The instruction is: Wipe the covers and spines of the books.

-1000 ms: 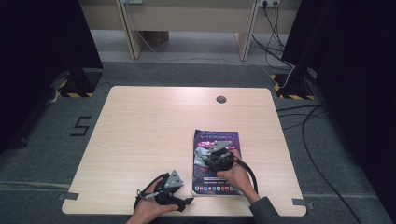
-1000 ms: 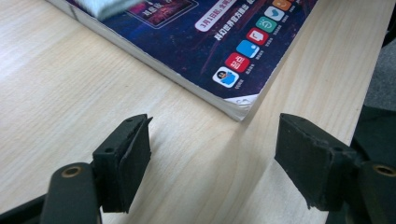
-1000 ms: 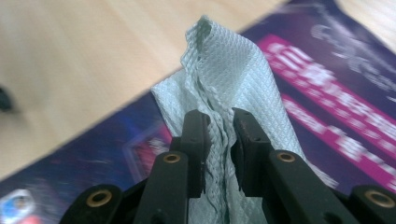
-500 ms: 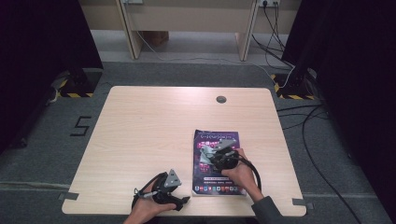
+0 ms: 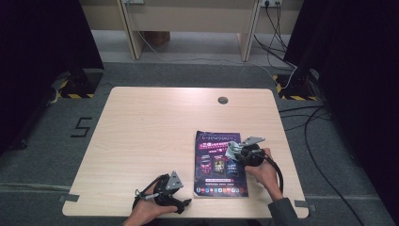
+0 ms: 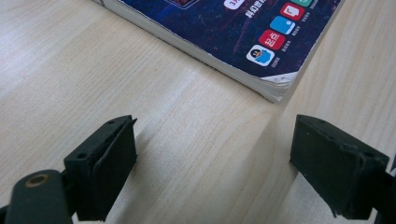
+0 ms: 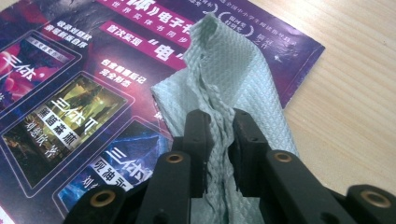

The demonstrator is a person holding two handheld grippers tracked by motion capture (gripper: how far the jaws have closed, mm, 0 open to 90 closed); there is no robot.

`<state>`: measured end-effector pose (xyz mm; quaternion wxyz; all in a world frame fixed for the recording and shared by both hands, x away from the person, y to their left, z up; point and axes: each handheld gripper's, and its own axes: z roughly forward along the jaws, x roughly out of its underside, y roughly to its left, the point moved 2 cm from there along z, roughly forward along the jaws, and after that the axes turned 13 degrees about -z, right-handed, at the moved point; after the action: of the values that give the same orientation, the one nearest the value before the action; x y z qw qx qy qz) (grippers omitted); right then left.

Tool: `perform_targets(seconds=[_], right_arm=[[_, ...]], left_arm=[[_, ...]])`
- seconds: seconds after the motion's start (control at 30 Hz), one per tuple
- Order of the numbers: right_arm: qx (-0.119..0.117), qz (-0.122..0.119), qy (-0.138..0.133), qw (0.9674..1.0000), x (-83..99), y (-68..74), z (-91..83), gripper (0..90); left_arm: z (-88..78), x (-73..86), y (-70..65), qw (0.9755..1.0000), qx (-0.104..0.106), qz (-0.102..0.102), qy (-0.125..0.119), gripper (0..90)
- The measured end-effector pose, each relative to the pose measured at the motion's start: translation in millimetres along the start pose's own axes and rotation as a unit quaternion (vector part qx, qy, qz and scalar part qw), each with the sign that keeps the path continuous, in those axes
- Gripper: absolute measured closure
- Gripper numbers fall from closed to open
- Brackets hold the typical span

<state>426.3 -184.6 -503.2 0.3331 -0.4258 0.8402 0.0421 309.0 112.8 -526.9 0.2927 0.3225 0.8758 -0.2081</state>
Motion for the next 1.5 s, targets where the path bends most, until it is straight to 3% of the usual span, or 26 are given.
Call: perform_targets(seconds=[0.1, 0.3, 0.6, 0.73, 0.77, 0.93, 1.07, 1.3, 1.4, 1.5], right_arm=[[0.002, -0.008, 0.001, 1.0000, -2.8, 5.4, 0.9, 77.7], [-0.031, -0.031, -0.016, 0.9989, -16.8, 28.7, 6.8, 76.9], [-0.094, -0.091, -0.041, 0.9906, -50.0, 89.5, 18.3, 76.2], [-0.114, -0.104, -0.049, 0.9867, -54.4, 104.2, 18.3, 76.2], [-0.113, -0.103, -0.048, 0.9870, -54.6, 105.1, 18.1, 76.2], [-0.121, -0.088, -0.052, 0.9873, -51.1, 97.6, 18.0, 77.7], [-0.099, -0.083, -0.040, 0.9907, -40.2, 82.1, 11.9, 77.7], [-0.036, -0.017, -0.017, 0.9991, -3.4, 30.5, -4.2, 77.7], [-0.019, 0.015, -0.014, 0.9996, 8.6, 11.9, -8.4, 77.9], [-0.022, 0.031, -0.023, 0.9990, 14.1, 3.4, -9.5, 78.0]], left_arm=[[0.9, -0.8, -0.3, 1.0000, 0.000, -0.001, 0.001, 13.0], [1.7, -1.3, -0.2, 1.0000, 0.000, 0.000, 0.001, 11.8], [1.8, -1.0, -0.4, 1.0000, -0.001, 0.000, -0.001, 11.6], [1.8, -0.7, -0.5, 1.0000, -0.001, -0.001, -0.002, 11.4], [1.7, -0.7, -0.6, 1.0000, -0.001, -0.001, -0.001, 11.4], [1.7, -0.5, -0.5, 1.0000, -0.001, -0.002, -0.002, 11.2], [1.5, -0.6, -0.1, 1.0000, 0.000, 0.001, 0.000, 11.1], [1.5, -0.1, -0.4, 1.0000, -0.001, -0.002, -0.002, 10.8], [1.9, -1.0, -0.2, 1.0000, 0.000, 0.000, 0.000, 10.5], [1.9, -0.4, -0.5, 1.0000, -0.001, -0.002, -0.002, 10.2]])
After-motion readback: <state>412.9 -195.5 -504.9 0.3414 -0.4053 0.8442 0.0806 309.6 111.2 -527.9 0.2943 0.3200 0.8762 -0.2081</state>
